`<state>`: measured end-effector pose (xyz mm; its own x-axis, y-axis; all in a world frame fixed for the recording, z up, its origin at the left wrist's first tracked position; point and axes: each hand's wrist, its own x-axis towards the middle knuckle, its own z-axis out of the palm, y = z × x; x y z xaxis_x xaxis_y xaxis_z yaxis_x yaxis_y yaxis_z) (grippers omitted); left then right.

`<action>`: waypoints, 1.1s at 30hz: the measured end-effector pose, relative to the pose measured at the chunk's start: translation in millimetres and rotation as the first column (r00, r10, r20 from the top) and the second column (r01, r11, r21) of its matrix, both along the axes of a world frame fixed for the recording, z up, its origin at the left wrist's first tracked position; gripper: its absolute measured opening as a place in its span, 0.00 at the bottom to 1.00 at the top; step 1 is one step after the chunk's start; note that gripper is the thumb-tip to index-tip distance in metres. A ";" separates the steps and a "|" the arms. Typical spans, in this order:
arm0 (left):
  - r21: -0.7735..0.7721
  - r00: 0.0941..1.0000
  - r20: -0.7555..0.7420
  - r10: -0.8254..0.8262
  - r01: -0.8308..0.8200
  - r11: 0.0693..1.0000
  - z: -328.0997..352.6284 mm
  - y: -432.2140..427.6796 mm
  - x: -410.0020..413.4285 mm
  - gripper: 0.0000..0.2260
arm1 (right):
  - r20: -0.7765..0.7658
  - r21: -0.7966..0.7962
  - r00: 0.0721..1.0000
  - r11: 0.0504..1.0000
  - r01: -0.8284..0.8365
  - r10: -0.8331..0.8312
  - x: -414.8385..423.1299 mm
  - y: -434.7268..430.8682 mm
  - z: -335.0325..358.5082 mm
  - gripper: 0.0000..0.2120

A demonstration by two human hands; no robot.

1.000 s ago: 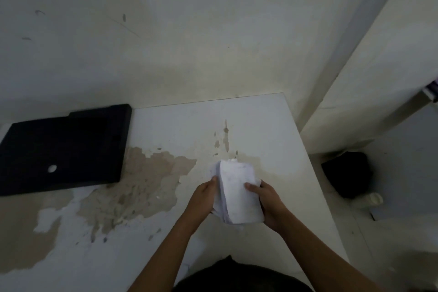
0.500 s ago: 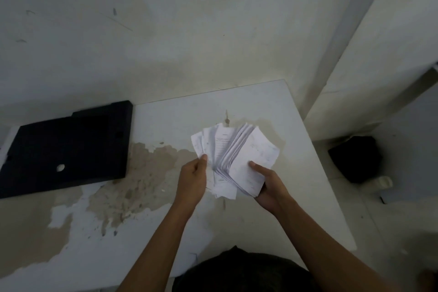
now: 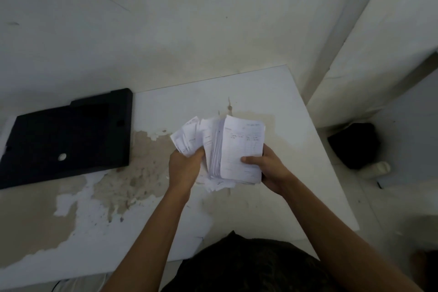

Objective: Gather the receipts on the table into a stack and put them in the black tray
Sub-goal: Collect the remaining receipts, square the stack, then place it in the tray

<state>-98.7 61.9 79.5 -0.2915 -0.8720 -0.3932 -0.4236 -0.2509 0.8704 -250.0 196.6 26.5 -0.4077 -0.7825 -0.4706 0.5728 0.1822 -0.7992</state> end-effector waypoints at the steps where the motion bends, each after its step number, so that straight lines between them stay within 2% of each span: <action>1: -0.021 1.000 -0.004 0.012 -0.013 1.000 0.7 -1.8 0.8 0.05 | -0.015 -0.001 1.000 1.000 -0.016 0.016 1.0 -1.7 2.1 0.26; 4: -0.116 0.999 -0.002 0.032 -0.032 0.993 3.0 -5.6 0.2 0.04 | -0.059 0.009 0.992 0.994 -0.108 0.108 4.6 -8.7 11.2 0.25; 7: -0.170 0.992 -0.021 0.125 -0.126 0.977 2.7 -11.6 -0.4 0.11 | -0.073 0.012 0.979 0.982 -0.188 0.189 6.8 -14.7 14.4 0.25; 9: -0.206 0.985 -0.051 0.167 -0.174 0.963 5.0 -15.2 0.8 0.15 | -0.042 0.013 0.991 0.992 -0.124 0.125 5.7 -14.3 14.0 0.24; 11: -0.231 0.979 -0.057 0.195 -0.203 0.952 4.4 -19.4 4.2 0.16 | 0.027 -0.015 0.999 1.000 -0.020 0.020 2.6 -10.8 12.3 0.23; 15: -0.142 0.971 -0.079 0.223 -0.233 0.962 4.4 -20.1 7.5 0.15 | 0.262 -0.119 0.959 0.982 0.147 -0.111 -2.4 -7.7 10.8 0.23; 18: 0.019 0.958 -0.161 0.236 -0.236 0.972 -0.2 -15.1 2.5 0.14 | 0.235 -0.110 0.966 0.984 0.138 -0.110 5.4 -16.5 12.7 0.19; 20: 0.132 0.964 -0.202 0.171 -0.146 0.980 -4.9 -12.2 -1.9 0.11 | 0.197 -0.076 0.975 0.990 0.119 -0.102 14.7 -23.1 11.9 0.17; 21: 0.173 0.969 -0.221 0.107 -0.069 0.982 -7.8 -11.1 -3.0 0.14 | 0.209 -0.056 0.972 0.991 0.120 -0.106 17.8 -25.3 12.2 0.18; 23: 0.196 0.970 -0.236 0.054 -0.007 0.981 -9.8 -7.6 -5.4 0.15 | 0.248 -0.024 0.961 0.991 0.129 -0.120 19.7 -27.3 14.3 0.19; 27: 0.152 0.987 -0.135 0.091 -0.070 0.986 0.9 -3.8 -9.0 0.14 | 0.302 -0.020 0.942 0.987 0.159 -0.145 16.7 -22.4 14.0 0.19; 30: -0.037 0.995 -0.077 0.070 -0.073 0.997 6.4 -8.2 -9.2 0.12 | 0.322 -0.010 0.928 0.980 0.200 -0.186 16.5 -21.0 8.3 0.20; 33: -0.187 0.999 0.034 0.018 -0.012 0.982 7.9 -19.3 -4.1 0.18 | 0.302 0.011 0.930 0.977 0.215 -0.208 13.4 -19.5 8.8 0.17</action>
